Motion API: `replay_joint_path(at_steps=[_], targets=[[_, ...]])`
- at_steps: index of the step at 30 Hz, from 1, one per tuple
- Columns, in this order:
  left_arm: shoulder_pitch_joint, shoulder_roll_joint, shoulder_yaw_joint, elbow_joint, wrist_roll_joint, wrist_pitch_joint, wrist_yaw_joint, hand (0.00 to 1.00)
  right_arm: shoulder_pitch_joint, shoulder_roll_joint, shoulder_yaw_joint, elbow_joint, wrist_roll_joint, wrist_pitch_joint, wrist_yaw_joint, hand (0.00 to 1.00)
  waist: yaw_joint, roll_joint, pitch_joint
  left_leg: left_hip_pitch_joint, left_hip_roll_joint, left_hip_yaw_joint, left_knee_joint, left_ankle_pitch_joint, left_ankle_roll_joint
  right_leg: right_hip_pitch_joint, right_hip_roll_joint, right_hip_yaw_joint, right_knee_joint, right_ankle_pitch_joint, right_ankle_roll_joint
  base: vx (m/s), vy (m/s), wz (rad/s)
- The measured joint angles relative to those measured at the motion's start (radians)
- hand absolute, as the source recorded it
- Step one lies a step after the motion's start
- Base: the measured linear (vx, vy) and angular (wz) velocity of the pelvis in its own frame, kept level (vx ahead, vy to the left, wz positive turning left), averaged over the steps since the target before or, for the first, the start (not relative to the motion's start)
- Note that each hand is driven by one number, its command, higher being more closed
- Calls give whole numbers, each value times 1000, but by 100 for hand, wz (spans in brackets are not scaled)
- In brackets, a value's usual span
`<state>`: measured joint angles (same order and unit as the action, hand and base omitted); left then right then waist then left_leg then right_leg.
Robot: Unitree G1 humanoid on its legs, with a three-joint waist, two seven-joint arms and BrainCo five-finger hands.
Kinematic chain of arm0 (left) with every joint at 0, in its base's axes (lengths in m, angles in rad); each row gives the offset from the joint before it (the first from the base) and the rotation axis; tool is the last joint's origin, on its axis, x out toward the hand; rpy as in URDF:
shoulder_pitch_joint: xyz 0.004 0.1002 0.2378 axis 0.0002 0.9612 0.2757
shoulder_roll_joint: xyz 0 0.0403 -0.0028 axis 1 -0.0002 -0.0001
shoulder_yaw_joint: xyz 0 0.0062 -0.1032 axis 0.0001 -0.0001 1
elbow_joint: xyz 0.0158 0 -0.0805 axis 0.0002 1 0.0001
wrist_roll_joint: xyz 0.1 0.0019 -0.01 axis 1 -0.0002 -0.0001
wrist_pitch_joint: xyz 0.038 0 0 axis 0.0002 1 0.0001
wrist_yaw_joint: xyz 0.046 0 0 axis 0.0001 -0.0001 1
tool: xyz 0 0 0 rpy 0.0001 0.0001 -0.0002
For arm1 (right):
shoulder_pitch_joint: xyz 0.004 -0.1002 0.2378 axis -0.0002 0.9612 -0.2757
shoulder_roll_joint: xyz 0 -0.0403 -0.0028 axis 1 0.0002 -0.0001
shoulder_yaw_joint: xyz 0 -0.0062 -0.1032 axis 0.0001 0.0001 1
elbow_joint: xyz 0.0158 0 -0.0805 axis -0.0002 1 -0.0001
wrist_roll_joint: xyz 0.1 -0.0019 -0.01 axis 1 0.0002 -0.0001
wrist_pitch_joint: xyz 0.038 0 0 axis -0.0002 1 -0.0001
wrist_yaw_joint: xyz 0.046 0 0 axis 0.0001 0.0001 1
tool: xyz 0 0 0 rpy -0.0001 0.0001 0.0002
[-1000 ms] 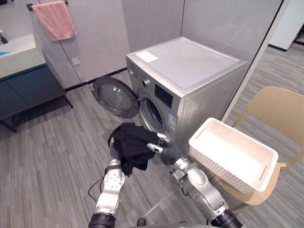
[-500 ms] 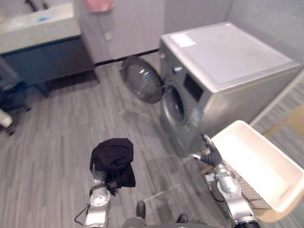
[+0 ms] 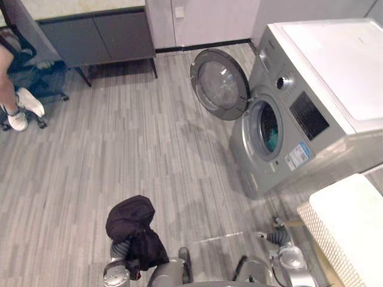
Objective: Pick up the laundry basket with both hands and put the clothes into the washing machine.
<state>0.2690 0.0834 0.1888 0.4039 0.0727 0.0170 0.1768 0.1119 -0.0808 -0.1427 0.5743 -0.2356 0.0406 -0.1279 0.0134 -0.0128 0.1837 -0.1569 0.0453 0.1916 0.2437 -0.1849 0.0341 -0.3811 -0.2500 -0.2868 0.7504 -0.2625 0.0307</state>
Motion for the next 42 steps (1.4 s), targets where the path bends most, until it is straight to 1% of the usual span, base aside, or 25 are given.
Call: replay_joint_path(at_steps=[2, 3, 4, 6, 7, 8, 10, 11, 13, 15, 17, 19, 20, 21, 22, 23, 26, 30, 33, 34, 35, 36, 37, 38, 42], targets=[[-44, 9, -9, 4, 0, 0, 0, 100, 7, -2, -2, 1, 5, 3, -1, 0, -13, -3, 25, 48, 0, -40, -19, -25, -4, -49, 86, 10, -207, 39, 31, 292, -24, 50], [-55, 10, -14, 8, 0, 0, -1, 100, 8, -3, -3, 2, 10, 6, -2, 0, -22, -3, 28, 65, -2, -52, -33, -28, -8, -55, 102, 10, -276, 71, 40, 442, -72, 69], [-72, 10, -21, 12, 0, -1, -1, 100, 9, -5, -3, 6, 11, 7, -4, 0, -37, -8, 28, 106, -13, -72, -65, -34, -18, -58, 118, 12, -429, 142, 43, 521, -111, 77], [-85, 5, -41, 13, 1, -3, -1, 100, 13, -6, -3, 6, 10, 7, -5, 0, -55, -13, 29, 156, -23, -107, -54, -75, -52, -65, 126, 53, -498, 259, 7, 565, -156, 74], [-88, -1, -67, 13, 4, -3, -1, 100, 34, -7, 0, -1, 11, 7, -4, 0, -57, -7, 21, 194, -4, -130, -32, -114, -81, -56, 138, 61, -428, 315, -61, 617, -173, 50], [-88, -23, -76, -3, 10, -3, -3, 100, 33, -2, 5, -12, 10, 8, -4, 0, -51, 26, 22, 182, 32, -122, 52, -122, -106, -47, 150, 37, -364, 248, -83, 620, -187, 45], [-88, -65, -66, -32, 9, -3, -4, 100, 37, -2, 24, -58, 11, 7, -2, 0, -54, 52, 33, 87, 78, -104, 314, -97, -146, 3, 176, 8, -351, 210, -108, 545, -183, 6], [-64, -100, -63, -67, 9, -4, -9, 100, 39, -7, 44, -120, 10, 7, -2, 0, -37, 77, 34, -24, 153, -103, 615, 20, -165, 80, 227, 14, -378, 181, -129, 595, -177, -36], [-49, -109, -76, -82, 9, -3, -27, 100, 39, -2, 45, -178, 11, 4, -5, 0, -20, 79, 35, -92, 202, -96, 827, 10, -160, 188, 259, 41, -411, 147, -134, 591, -100, -52], [-52, -122, -82, -105, 9, -3, -35, 100, 38, 1, 47, -221, 11, 2, -10, 0, 0, 72, 36, -154, 208, -81, 867, -10, -127, 253, 260, 76, -431, 135, -136, 442, -14, -52], [-53, -124, -82, -146, 9, -4, -40, 100, 32, 1, 43, -244, 11, 4, -28, 0, 23, 61, 36, -229, 206, -79, 794, -36, -87, 290, 248, 128, -441, 100, -114, 391, 101, -69], [-52, -127, -82, -161, 9, -4, -40, 100, 26, 5, 44, -244, 11, 6, -32, 0, 30, 61, 37, -251, 198, -100, 629, -56, -95, 308, 239, 163, -434, 86, -94, 314, 207, -61], [-52, -124, -89, -161, 9, -4, -39, 100, 22, 17, 47, -246, 11, 6, -41, 0, 33, 53, 37, -238, 164, -132, 459, -52, -99, 316, 217, 192, -413, 60, -62, 236, 245, -51], [-52, -124, -101, -161, 9, -4, -39, 100, 24, 19, 50, -247, 10, 6, -46, 0, 31, 51, 37, -215, 132, -177, 306, -29, -111, 314, 200, 214, -385, 29, -35, 291, 353, -62], [-45, -134, -113, -160, 9, -5, -39, 100, 31, 8, 51, -249, 11, 6, -45, 0, 31, 73, 27, -183, 129, -240, 151, 75, -123, 306, 206, 238, -354, -11, 4, 250, 379, -60], [-58, -131, -123, -134, 9, -2, -38, 100, 24, 23, 52, -219, 11, 12, -47, 0, 28, 50, 31, -181, 104, -236, 170, 130, -149, 302, 186, 273, -323, -56, 34, 220, 361, -57], [-67, -110, -129, -129, 10, -1, -22, 100, 35, 70, 90, -229, 9, 7, -45, 0, 32, 4, 13, -167, 87, -149, 217, 48, -104, 292, 143, 355, -345, -39, 65, 169, 285, -74], [-54, -100, -129, -130, 10, -1, -22, 100, 33, 73, 108, -239, 9, 7, -45, 0, 34, 0, 13, -117, 123, 18, 249, -24, -76, 263, 129, 457, -379, 16, 107, 80, 254, -136], [-55, -83, -114, -130, 9, -3, -19, 100, 3, 73, 126, -199, 8, 6, -44, 0, 59, -18, 2, -34, 171, 222, 162, -26, -80, 176, 89, 249, -388, 96, 83, -2, 100, -199], [-57, -70, -111, -123, 9, -3, -17, 100, -18, 70, 132, -154, 7, 6, -44, 0, 56, -24, -2, -4, 175, 292, 125, -20, -87, 164, 46, 51, -402, 105, 61, 23, 31, -161], [-70, -69, -109, -107, 9, -3, -18, 100, -37, 59, 131, -105, 7, 5, -44, 0, 46, -19, -8, 21, 183, 333, 91, -18, -104, 176, 13, -96, -429, 137, 9, 30, 33, -138], [-74, -68, -108, -96, 9, -4, -19, 100, -44, 53, 131, -80, 5, 6, -43, 0, 40, -17, -11, 28, 181, 343, 71, -11, -112, 180, 6, -154, -443, 156, 3, 78, 30, -85], [-91, -55, -99, -77, 9, -7, -20, 100, -53, 45, 129, -48, -3, 6, -43, 0, 25, -14, -13, 35, 166, 339, 47, 20, -99, 184, 12, -201, -464, 178, 7, 181, -88, -62], [-119, -51, -99, -37, 10, -8, -21, 100, -63, 29, 126, -13, -10, 6, -42, 0, 10, -8, -13, 47, 159, 289, 8, 45, -104, 188, 40, -172, -511, 195, 21, 169, -99, -61], [-119, -52, -99, 16, 18, -6, -22, 100, -55, -5, 104, 8, -10, 6, -43, 0, -1, 18, -13, 85, 193, 274, 43, 55, -121, 206, 82, -117, -532, 198, 20, 164, -165, -63]])
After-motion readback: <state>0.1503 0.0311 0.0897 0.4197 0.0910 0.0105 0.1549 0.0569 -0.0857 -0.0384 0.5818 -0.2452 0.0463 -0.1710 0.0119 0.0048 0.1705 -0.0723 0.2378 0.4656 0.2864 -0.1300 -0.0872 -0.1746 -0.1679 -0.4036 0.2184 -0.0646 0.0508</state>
